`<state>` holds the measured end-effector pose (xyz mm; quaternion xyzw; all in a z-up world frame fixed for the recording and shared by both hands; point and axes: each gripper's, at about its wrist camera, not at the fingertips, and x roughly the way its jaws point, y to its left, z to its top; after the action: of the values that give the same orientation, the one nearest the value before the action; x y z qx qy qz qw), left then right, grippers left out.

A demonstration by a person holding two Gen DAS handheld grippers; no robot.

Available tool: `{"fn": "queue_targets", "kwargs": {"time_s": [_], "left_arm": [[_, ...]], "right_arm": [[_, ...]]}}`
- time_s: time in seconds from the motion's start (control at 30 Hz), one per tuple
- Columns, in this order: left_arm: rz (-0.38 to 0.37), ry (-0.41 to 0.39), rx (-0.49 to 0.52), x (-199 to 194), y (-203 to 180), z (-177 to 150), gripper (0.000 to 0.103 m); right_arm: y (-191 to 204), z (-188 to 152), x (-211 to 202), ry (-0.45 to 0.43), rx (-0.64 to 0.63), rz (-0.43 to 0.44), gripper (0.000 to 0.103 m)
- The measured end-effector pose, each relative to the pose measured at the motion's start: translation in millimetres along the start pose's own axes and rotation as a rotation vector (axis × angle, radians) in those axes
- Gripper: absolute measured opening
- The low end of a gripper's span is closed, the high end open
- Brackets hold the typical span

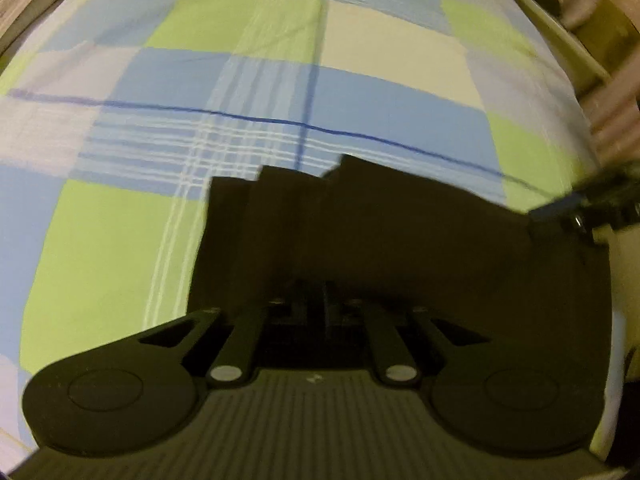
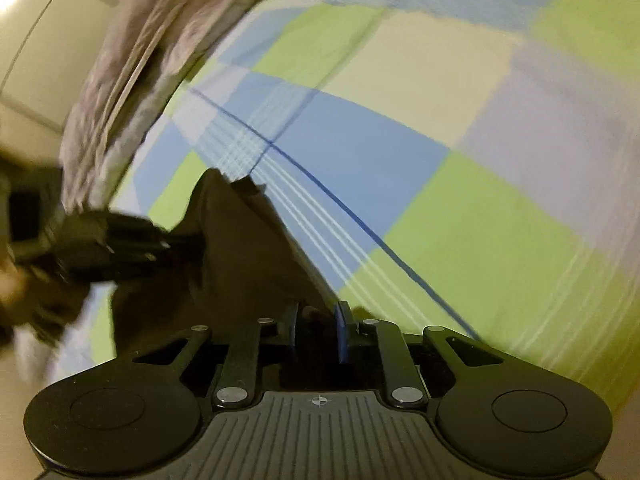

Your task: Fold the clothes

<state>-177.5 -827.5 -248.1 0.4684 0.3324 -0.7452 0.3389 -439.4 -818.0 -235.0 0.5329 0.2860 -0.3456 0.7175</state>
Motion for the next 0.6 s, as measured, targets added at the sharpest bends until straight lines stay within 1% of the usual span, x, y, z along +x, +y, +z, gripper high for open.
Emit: {"fn": "queue_targets", "kwargs": {"time_s": [0.03, 0.07, 0.1, 0.13, 0.27, 0.37, 0.43, 0.47, 0.5, 0.6], "left_arm": [[0.012, -0.002, -0.006, -4, 1, 0, 0.007], [0.041, -0.004, 0.005, -10, 1, 0, 0.007], [0.066, -0.005, 0.018, -16, 2, -1, 0.007], [0.081, -0.009, 0.017, -23, 5, -2, 0.007], [0.128, -0.041, -0.027, -53, 20, -13, 0.008], [0.142, -0.048, -0.050, -70, 22, -28, 0.008], [0.145, -0.015, -0.058, -67, 19, -42, 0.009], [0.148, 0.003, -0.056, -66, 18, -48, 0.009], [0.156, 0.025, -0.032, -63, 15, -54, 0.009], [0.196, 0.060, 0.065, -66, 5, -69, 0.012]], "right_arm": [[-2, 0, -2, -0.005, 0.004, -0.022, 0.041], [-1, 1, -6, -0.012, -0.004, -0.041, 0.042], [4, 1, -12, -0.022, -0.027, -0.056, 0.045], [9, 1, -18, -0.032, -0.051, -0.072, 0.046], [30, -7, -44, -0.094, -0.132, -0.119, 0.046], [42, -22, -51, -0.122, -0.170, -0.097, 0.046], [46, -33, -43, -0.075, -0.193, -0.067, 0.046], [45, -38, -35, -0.044, -0.195, -0.072, 0.046], [41, -42, -29, -0.026, -0.183, -0.088, 0.046], [29, -42, -29, -0.035, -0.134, -0.132, 0.047]]}}
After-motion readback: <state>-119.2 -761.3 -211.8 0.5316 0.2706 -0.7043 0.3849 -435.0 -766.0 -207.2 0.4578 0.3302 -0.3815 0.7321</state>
